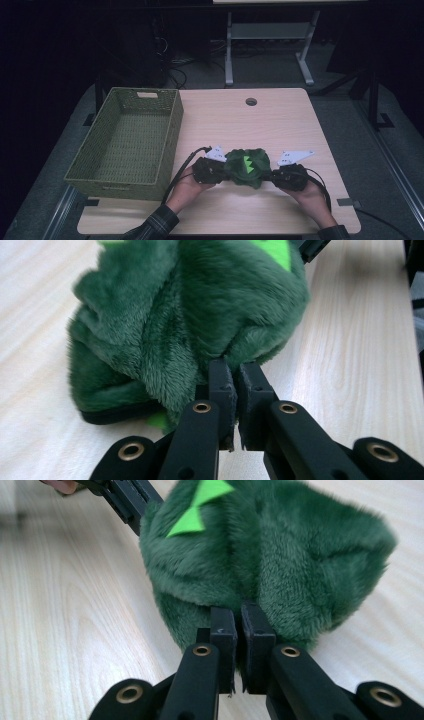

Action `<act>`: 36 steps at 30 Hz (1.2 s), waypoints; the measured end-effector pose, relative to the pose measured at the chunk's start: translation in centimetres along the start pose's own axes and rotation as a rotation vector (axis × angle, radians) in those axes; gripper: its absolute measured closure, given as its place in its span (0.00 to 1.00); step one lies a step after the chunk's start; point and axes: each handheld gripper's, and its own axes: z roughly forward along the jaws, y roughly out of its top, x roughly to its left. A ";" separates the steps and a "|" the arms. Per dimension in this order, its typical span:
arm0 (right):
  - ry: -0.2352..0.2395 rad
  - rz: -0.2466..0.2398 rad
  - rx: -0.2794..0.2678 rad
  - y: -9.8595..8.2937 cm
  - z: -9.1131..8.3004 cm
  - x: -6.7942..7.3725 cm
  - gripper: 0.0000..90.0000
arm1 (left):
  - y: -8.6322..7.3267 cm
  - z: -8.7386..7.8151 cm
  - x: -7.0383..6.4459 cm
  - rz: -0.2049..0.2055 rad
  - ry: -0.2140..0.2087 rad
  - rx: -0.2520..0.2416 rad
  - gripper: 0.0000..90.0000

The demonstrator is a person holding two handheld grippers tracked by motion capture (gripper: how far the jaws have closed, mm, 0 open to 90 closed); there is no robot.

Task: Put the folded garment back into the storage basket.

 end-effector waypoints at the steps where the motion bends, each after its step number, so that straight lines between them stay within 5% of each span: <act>1: 0.003 0.007 0.018 -0.1 0.2 -0.1 0.95 | -0.1 0.3 0.0 0.004 -0.003 0.009 0.95; 10: 0.039 0.018 0.070 -1.1 1.9 -0.3 0.91 | -0.5 1.9 0.0 0.029 0.002 0.072 0.93; 12: 0.040 0.020 0.054 -0.9 1.4 -0.1 0.78 | -0.4 1.7 -0.2 0.019 -0.002 0.067 0.83; 26: 0.040 0.031 -0.017 -1.7 -2.2 1.1 0.63 | -0.1 -1.3 -2.3 0.013 -0.026 0.010 0.63; 30: 0.027 0.039 -0.030 -2.0 -2.8 1.4 0.69 | -0.2 -2.0 -2.5 0.010 -0.030 -0.006 0.63; 36: 0.001 0.042 -0.072 -1.2 -3.5 1.2 0.96 | 0.6 -3.1 -2.1 -0.014 -0.027 -0.054 0.86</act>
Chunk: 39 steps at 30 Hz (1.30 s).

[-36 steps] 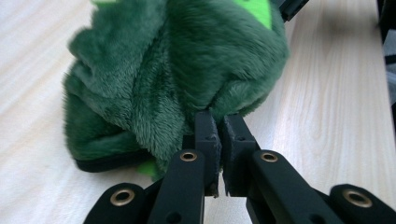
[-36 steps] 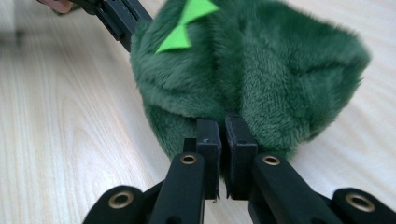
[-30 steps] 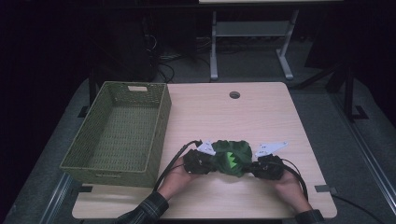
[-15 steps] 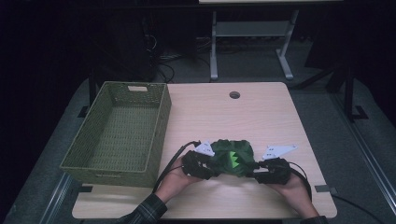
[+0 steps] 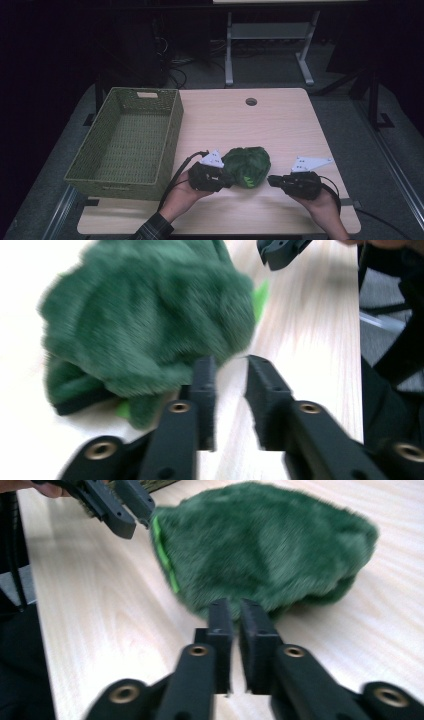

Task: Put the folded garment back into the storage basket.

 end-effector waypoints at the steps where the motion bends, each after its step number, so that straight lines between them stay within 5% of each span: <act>1: -0.009 -0.012 -0.001 0.3 0.1 -0.1 0.98 | 0.2 0.0 0.3 -0.004 0.000 -0.003 0.90; 8: -0.046 -0.031 -0.008 2.7 2.0 -1.1 1.00 | 1.1 0.8 2.1 -0.028 0.048 0.005 1.00; 14: -0.069 -0.014 0.092 2.1 4.4 -2.3 1.00 | 0.7 2.4 3.2 -0.050 0.063 0.058 1.00; 22: -0.055 0.027 0.144 0.8 5.3 -3.1 1.00 | -0.3 4.6 4.1 -0.045 0.073 0.130 1.00; 34: -0.051 -0.005 0.205 0.3 5.8 -2.7 1.00 | -0.5 5.4 4.2 -0.036 0.078 0.138 1.00; 39: -0.062 -0.005 0.185 0.3 4.9 -2.6 1.00 | -0.4 4.7 4.1 -0.045 0.071 0.129 1.00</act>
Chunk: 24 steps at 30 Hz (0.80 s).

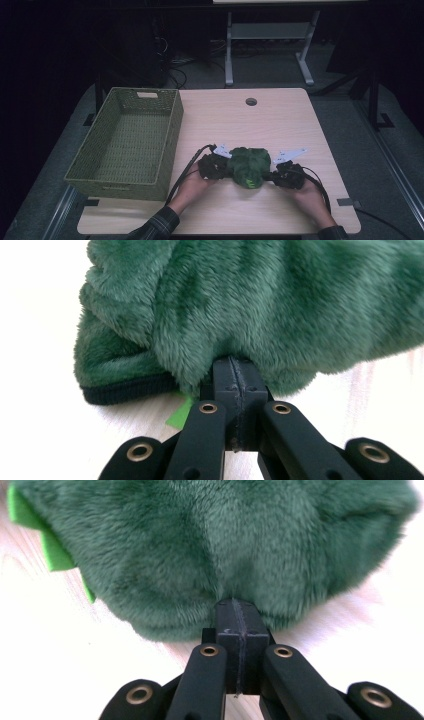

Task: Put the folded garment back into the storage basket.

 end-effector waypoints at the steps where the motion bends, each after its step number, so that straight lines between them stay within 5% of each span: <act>1: -0.006 0.015 -0.019 -0.2 -0.8 -0.3 1.00 | 0.0 -0.3 0.0 0.000 -0.005 0.004 1.00; 12: -0.089 0.065 -0.109 0.4 -3.5 -3.5 1.00 | -0.1 -2.2 -1.8 0.010 -0.057 -0.041 0.99; 24: -0.055 0.069 -0.132 4.1 -1.5 -6.6 1.00 | 0.4 -1.0 -3.9 0.060 -0.123 -0.023 1.00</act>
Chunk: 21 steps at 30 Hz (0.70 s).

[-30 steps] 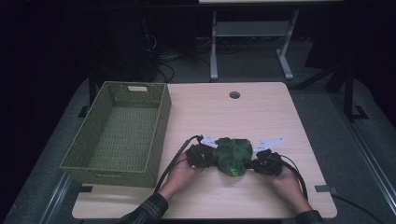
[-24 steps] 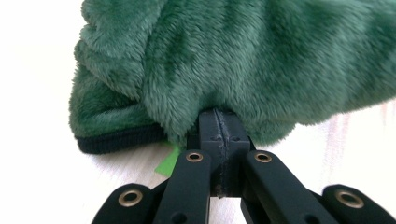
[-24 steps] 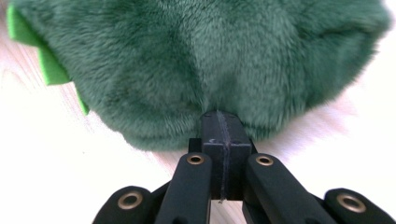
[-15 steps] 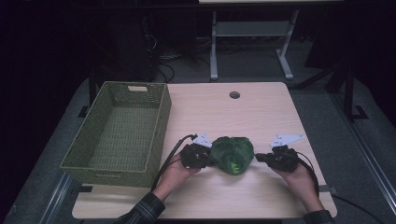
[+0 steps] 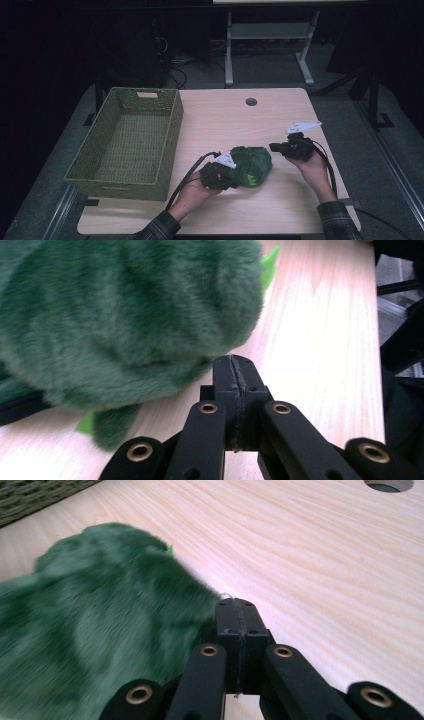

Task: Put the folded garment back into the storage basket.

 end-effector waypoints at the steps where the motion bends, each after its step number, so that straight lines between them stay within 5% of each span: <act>1: 0.017 0.005 -0.023 0.3 0.9 -0.2 1.00 | 0.1 0.2 0.0 0.003 -0.001 0.003 1.00; 11: 0.056 0.009 0.047 1.9 4.8 -0.2 1.00 | 0.4 2.1 -0.3 0.016 -0.017 0.013 1.00; 21: 0.103 -0.013 0.087 1.9 5.7 0.0 1.00 | 0.2 3.1 -0.1 0.006 -0.012 0.027 1.00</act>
